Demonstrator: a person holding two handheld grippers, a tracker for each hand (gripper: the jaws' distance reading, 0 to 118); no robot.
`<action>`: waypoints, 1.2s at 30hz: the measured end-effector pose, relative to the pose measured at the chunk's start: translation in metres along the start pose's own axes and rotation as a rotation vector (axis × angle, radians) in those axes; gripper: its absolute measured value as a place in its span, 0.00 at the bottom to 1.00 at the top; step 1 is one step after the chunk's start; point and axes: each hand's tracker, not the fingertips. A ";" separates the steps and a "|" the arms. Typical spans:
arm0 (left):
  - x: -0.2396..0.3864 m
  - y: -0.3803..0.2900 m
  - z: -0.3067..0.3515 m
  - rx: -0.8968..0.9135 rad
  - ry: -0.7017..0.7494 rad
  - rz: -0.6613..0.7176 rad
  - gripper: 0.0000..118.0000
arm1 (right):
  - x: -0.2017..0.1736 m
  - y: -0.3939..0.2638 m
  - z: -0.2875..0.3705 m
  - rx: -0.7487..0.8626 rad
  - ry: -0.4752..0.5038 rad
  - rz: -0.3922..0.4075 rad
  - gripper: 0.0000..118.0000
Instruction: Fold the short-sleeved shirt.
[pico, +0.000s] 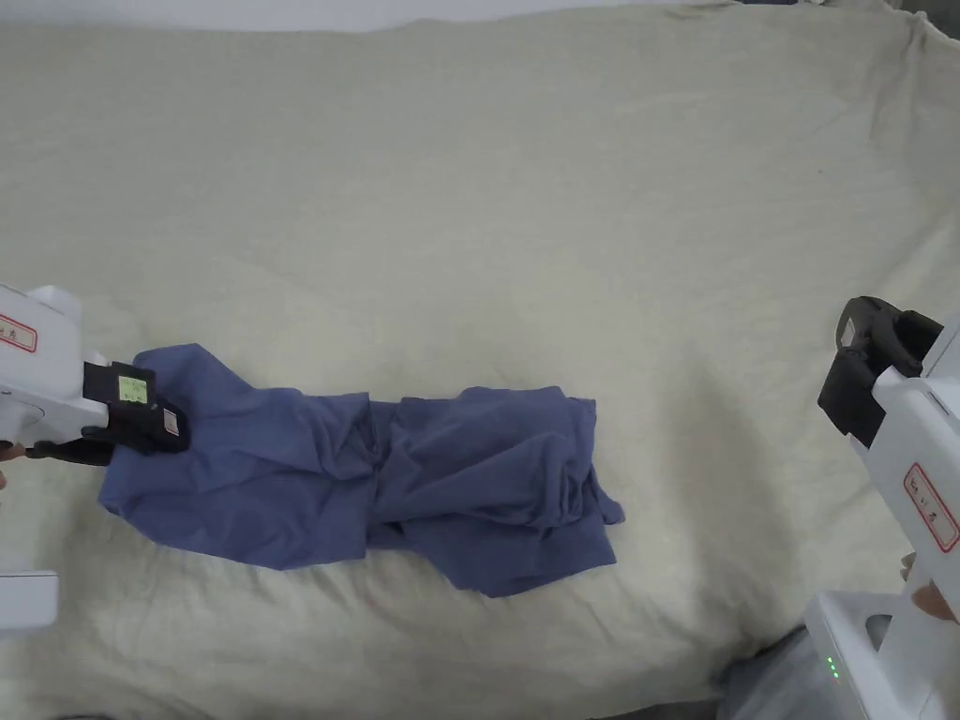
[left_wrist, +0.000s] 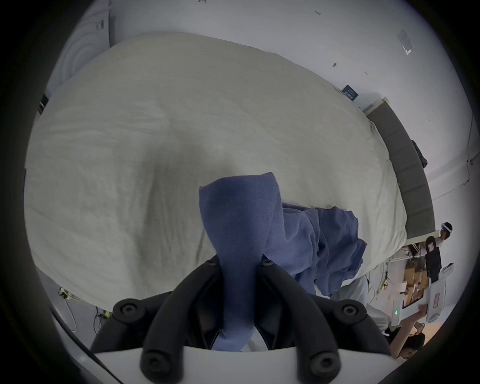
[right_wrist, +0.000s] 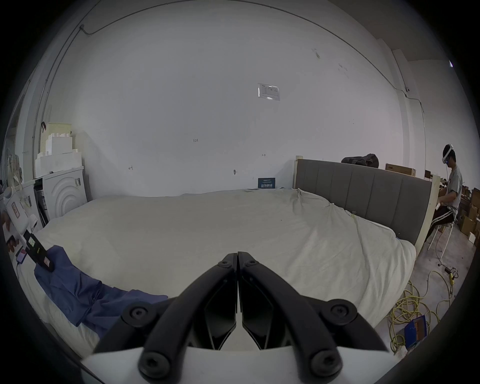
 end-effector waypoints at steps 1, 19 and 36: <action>0.004 0.000 0.004 0.001 -0.001 -0.005 0.13 | 0.000 0.000 0.001 0.003 0.002 -0.001 0.00; 0.176 0.002 -0.008 -0.029 -0.117 -0.267 0.13 | 0.023 0.000 0.016 0.042 -0.016 -0.049 0.00; 0.304 -0.040 -0.154 -0.179 -0.034 -0.314 0.13 | 0.054 -0.015 0.025 0.012 -0.094 -0.073 0.00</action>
